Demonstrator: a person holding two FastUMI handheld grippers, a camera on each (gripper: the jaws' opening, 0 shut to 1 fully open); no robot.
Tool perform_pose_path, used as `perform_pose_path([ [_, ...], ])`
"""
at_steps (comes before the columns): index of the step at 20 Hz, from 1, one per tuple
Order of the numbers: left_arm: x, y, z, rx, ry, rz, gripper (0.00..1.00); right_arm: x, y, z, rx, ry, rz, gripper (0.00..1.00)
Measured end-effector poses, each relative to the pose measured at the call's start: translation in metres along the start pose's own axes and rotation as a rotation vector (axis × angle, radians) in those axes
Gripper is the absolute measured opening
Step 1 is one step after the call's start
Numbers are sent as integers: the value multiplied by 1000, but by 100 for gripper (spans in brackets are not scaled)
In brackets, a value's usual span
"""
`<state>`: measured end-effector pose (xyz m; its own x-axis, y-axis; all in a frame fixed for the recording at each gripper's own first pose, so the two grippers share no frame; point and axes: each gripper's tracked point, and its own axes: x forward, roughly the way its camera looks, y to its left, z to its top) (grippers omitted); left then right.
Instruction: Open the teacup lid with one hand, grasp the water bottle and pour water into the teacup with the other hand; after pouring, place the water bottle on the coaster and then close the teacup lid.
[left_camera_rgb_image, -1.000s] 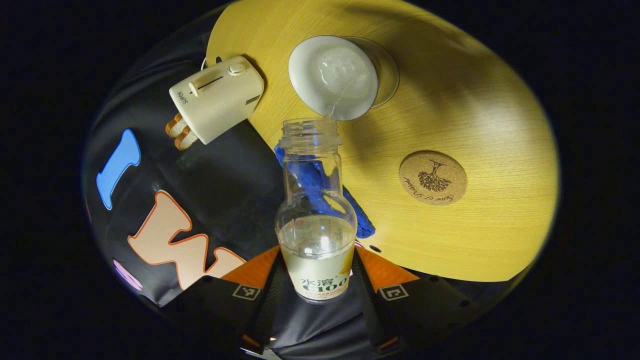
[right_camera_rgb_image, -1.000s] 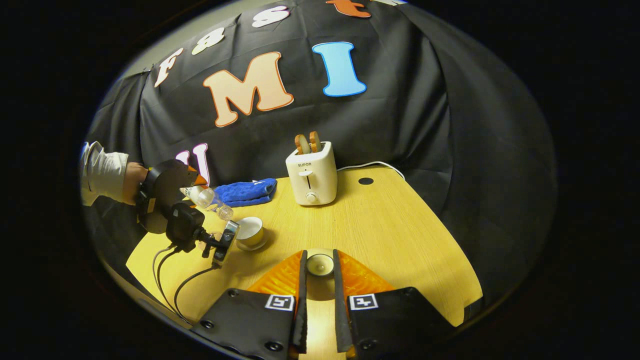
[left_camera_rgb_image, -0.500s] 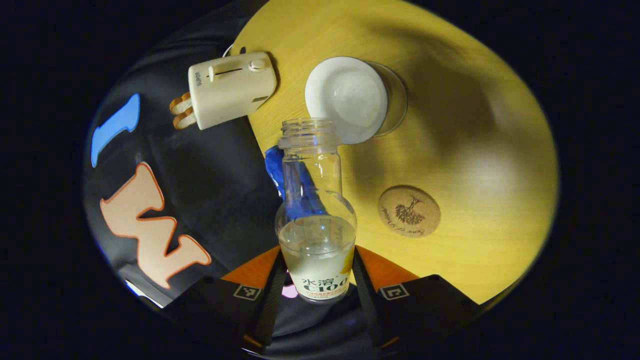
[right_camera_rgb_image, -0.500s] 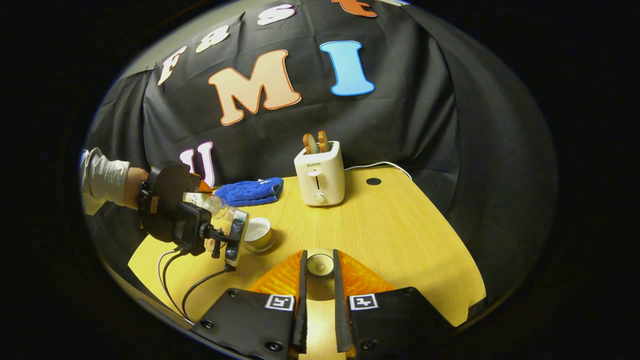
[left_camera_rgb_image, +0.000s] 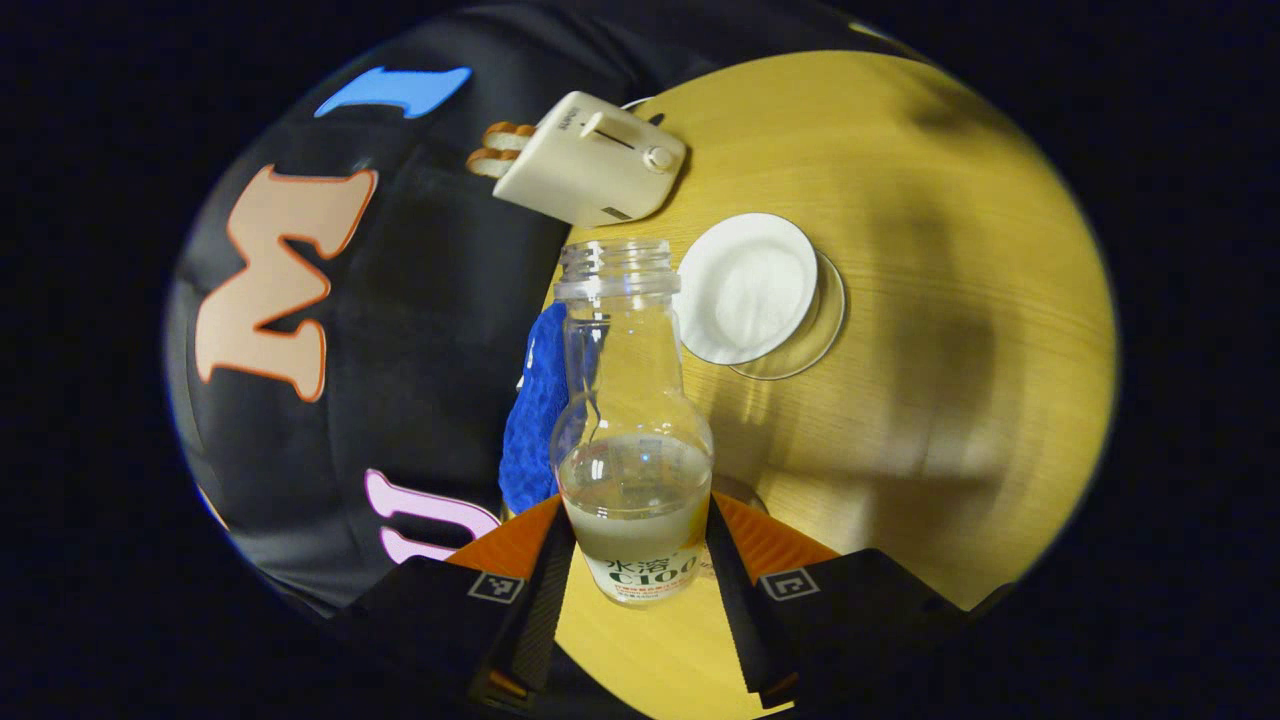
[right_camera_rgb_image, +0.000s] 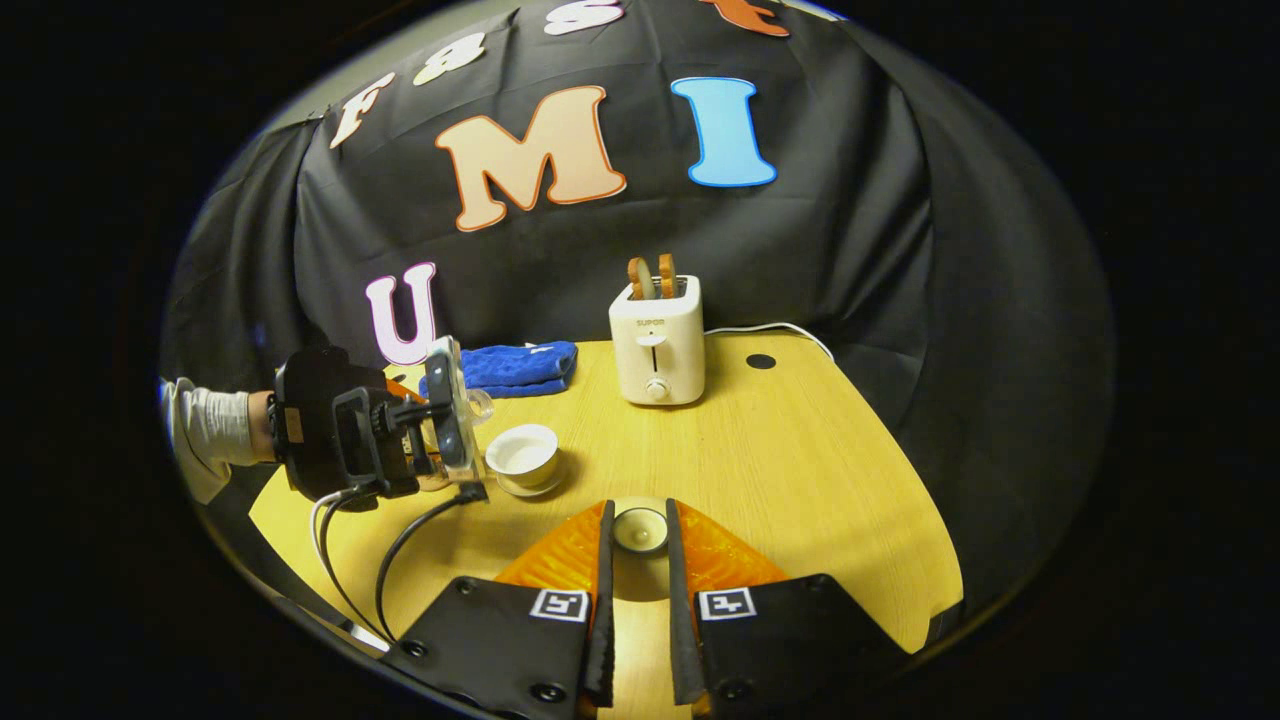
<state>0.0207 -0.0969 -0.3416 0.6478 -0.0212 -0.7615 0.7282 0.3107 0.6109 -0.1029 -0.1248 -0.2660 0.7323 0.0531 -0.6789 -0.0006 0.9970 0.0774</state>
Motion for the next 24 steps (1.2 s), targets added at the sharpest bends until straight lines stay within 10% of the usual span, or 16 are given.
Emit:
perform_pose_path([
  [9, 13, -11, 22, -517, -255, 37, 70, 2, 50, 8, -81, 30, 32, 23],
  [24, 29, -3, 16, -863, -437, 58, 71, 7, 98, 9, -147, 70, 36, 23],
])
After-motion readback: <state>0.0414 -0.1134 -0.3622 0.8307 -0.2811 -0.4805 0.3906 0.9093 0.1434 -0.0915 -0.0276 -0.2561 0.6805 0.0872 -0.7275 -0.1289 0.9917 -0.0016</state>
